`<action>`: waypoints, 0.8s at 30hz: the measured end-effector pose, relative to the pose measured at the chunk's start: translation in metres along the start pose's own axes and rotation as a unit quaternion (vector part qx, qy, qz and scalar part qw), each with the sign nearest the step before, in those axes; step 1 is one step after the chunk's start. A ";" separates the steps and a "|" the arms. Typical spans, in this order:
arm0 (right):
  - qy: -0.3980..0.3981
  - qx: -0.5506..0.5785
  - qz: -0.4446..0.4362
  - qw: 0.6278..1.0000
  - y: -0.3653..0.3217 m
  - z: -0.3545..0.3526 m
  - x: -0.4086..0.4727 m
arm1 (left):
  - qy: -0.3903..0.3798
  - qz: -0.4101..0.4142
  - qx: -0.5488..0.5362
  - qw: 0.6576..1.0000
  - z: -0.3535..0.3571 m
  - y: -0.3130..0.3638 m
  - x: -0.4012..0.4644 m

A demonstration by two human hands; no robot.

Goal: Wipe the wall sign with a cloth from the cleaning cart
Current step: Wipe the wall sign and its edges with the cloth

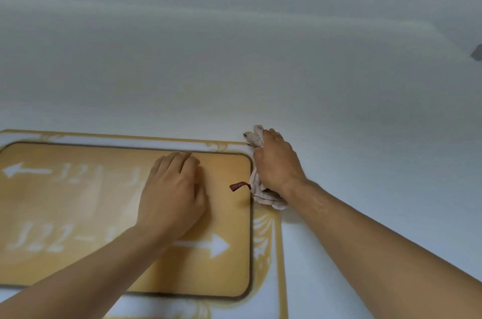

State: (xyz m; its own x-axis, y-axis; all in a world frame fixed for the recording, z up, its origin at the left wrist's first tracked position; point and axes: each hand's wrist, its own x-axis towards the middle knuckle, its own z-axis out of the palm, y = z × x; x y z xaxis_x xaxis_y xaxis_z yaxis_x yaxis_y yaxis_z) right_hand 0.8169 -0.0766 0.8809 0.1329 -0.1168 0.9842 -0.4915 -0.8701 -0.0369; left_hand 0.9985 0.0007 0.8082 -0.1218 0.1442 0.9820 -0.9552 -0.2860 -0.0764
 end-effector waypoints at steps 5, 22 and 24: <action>-0.004 -0.053 -0.024 0.998 -0.008 0.001 0.012 | 0.003 -0.015 0.000 1.000 0.004 -0.029 -0.011; 0.039 -0.098 -0.083 0.991 -0.046 0.018 0.038 | 0.035 -0.035 -0.050 0.998 0.011 -0.038 -0.017; 0.038 -0.099 -0.096 0.990 -0.056 0.022 0.039 | 0.043 -0.033 -0.054 0.997 0.012 -0.037 -0.016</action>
State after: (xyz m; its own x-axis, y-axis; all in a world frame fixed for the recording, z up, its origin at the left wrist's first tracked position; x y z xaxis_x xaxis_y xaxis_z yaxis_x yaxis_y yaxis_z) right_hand 0.8690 -0.0428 0.9175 0.1788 0.0850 0.9802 -0.6237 -0.7607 0.1798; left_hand 1.0395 -0.0024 0.7974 -0.0758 0.2416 0.9674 -0.9849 -0.1695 -0.0349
